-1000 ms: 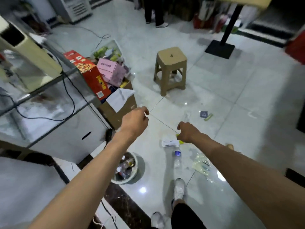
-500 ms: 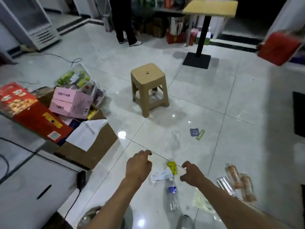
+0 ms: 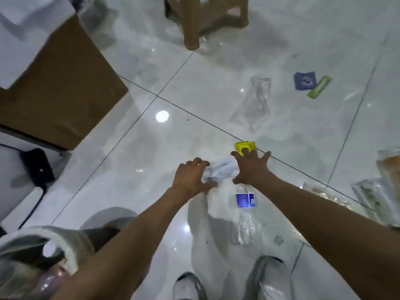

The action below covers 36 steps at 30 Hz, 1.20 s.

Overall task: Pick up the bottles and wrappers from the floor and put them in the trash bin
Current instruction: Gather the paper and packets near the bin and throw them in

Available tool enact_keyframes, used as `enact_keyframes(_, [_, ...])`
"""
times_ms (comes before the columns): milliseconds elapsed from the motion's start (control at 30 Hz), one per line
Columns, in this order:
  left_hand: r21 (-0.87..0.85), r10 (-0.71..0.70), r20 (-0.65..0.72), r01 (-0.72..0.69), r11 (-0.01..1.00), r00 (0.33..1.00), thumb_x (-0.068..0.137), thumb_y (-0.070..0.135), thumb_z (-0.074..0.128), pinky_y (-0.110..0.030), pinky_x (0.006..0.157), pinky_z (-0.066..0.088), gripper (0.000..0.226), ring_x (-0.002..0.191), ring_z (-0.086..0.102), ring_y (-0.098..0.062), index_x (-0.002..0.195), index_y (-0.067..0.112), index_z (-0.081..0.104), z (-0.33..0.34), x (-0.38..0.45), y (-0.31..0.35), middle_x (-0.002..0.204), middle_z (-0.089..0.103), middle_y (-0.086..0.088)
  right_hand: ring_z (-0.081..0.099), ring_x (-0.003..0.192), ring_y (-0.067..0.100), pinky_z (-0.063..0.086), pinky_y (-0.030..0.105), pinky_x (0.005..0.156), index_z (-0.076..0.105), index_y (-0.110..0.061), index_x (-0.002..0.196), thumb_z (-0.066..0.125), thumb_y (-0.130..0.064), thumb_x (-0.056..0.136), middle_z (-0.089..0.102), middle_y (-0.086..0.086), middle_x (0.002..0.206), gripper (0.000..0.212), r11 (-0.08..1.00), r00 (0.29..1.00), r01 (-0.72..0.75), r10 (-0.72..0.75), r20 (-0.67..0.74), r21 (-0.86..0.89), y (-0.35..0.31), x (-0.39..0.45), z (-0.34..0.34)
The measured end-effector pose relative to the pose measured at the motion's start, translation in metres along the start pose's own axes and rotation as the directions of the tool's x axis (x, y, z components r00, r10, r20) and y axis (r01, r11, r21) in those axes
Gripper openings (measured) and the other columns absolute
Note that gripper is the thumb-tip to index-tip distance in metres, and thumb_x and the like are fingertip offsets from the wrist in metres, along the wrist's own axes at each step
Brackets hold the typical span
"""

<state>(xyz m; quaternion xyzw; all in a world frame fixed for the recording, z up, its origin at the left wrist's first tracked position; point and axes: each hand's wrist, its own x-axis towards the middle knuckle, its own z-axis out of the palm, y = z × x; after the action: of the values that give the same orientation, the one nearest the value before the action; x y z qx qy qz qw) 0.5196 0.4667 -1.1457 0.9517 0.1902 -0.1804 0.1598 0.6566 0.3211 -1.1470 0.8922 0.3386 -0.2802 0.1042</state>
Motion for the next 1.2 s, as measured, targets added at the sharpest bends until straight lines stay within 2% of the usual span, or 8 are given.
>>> enact_keyframes(167, [0.083, 0.031, -0.074, -0.025, 0.996, 0.997, 0.080, 0.060, 0.062, -0.039, 0.099, 0.038, 0.086, 0.133, 0.039, -0.024, 0.149, 0.020, 0.030, 0.103, 0.063, -0.025, 0.149, 0.037, 0.000, 0.031, 0.137, 0.034, 0.030, 0.054, 0.105, 0.025, -0.041, 0.146, 0.073, -0.063, 0.063, 0.026, 0.002, 0.151, 0.098, 0.997, 0.995, 0.073, -0.073, -0.062, -0.007, 0.001, 0.080, 0.082])
enact_keyframes(267, [0.188, 0.000, -0.181, 0.035, 0.981, 0.983, 0.089, 0.041, 0.057, -0.040, 0.087, 0.039, 0.057, 0.115, 0.048, -0.031, 0.139, 0.016, 0.043, 0.126, 0.085, -0.026, 0.133, 0.048, -0.008, 0.045, 0.120, 0.035, 0.043, 0.044, 0.091, 0.047, -0.030, 0.132, 0.068, -0.056, 0.075, 0.047, 0.006, 0.132, 0.066, 0.989, 0.962, 0.146, -0.141, -0.235, 0.001, -0.001, 0.111, 0.091])
enact_keyframes(433, [0.332, 0.114, -0.264, -0.021, 0.943, 0.958, 0.082, 0.005, 0.059, -0.037, 0.068, 0.045, 0.030, 0.091, 0.061, -0.031, 0.112, 0.006, 0.061, 0.114, 0.102, -0.028, 0.101, 0.062, -0.012, 0.061, 0.104, 0.033, 0.041, 0.039, 0.078, 0.054, -0.018, 0.120, 0.052, -0.037, 0.093, 0.066, 0.011, 0.109, 0.033, 0.956, 0.916, 0.266, -0.291, -0.278, -0.125, -0.001, 0.135, 0.084])
enact_keyframes(533, [0.295, 0.073, -0.180, -0.017, 0.955, 0.981, 0.086, -0.002, 0.042, -0.038, 0.078, 0.039, 0.039, 0.109, 0.051, -0.033, 0.125, 0.004, 0.046, 0.085, 0.094, -0.029, 0.115, 0.056, -0.013, 0.063, 0.099, 0.032, 0.035, 0.035, 0.070, 0.053, -0.019, 0.121, 0.050, -0.036, 0.095, 0.068, 0.010, 0.104, 0.031, 0.940, 0.893, 0.277, -0.328, -0.309, -0.199, -0.005, 0.122, 0.067])
enact_keyframes(700, [0.225, 0.050, -0.152, -0.015, 0.974, 0.987, 0.082, -0.004, 0.042, -0.034, 0.070, 0.025, 0.046, 0.104, 0.049, -0.033, 0.127, 0.005, 0.042, 0.014, 0.033, -0.017, 0.108, 0.059, -0.011, 0.064, 0.090, 0.032, 0.030, 0.033, 0.065, 0.051, -0.017, 0.120, 0.046, -0.030, 0.098, 0.065, 0.009, 0.097, 0.027, 0.916, 0.889, 0.302, -0.371, -0.270, -0.264, -0.010, 0.055, 0.004])
enact_keyframes(967, [0.040, -0.231, -0.129, 0.238, 0.970, 0.964, 0.066, 0.000, 0.072, -0.030, 0.076, 0.043, 0.064, 0.104, 0.058, -0.023, 0.126, 0.011, 0.053, -0.137, -0.144, 0.031, 0.103, 0.065, -0.002, 0.063, 0.098, 0.024, 0.035, 0.029, 0.070, 0.049, -0.022, 0.117, 0.055, -0.021, 0.090, 0.063, -0.001, 0.103, 0.028, 0.825, 0.904, 0.354, -0.422, -0.064, -0.440, -0.060, -0.107, -0.151])
enact_keyframes(1067, [-0.093, -0.279, -0.055, 0.273, 0.958, 0.959, 0.070, -0.007, 0.063, -0.034, 0.085, 0.040, 0.083, 0.116, 0.049, -0.028, 0.144, 0.011, 0.032, -0.189, -0.206, 0.024, 0.118, 0.058, -0.006, 0.061, 0.104, 0.024, 0.045, 0.032, 0.079, 0.048, -0.021, 0.120, 0.050, -0.029, 0.094, 0.061, 0.001, 0.108, 0.027, 0.813, 0.883, 0.433, -0.470, -0.001, -0.390, -0.093, -0.164, -0.197])
enact_keyframes(1200, [-0.141, -0.397, -0.090, 0.383, 0.913, 0.913, 0.082, -0.002, 0.051, -0.035, 0.097, 0.036, 0.058, 0.125, 0.043, -0.027, 0.137, 0.013, 0.042, -0.237, -0.295, -0.010, 0.127, 0.053, -0.006, 0.059, 0.113, 0.026, 0.047, 0.036, 0.086, 0.044, -0.020, 0.133, 0.045, -0.038, 0.096, 0.057, 0.004, 0.119, 0.041, 0.823, 0.844, 0.536, -0.522, 0.121, -0.188, -0.157, -0.231, -0.228])
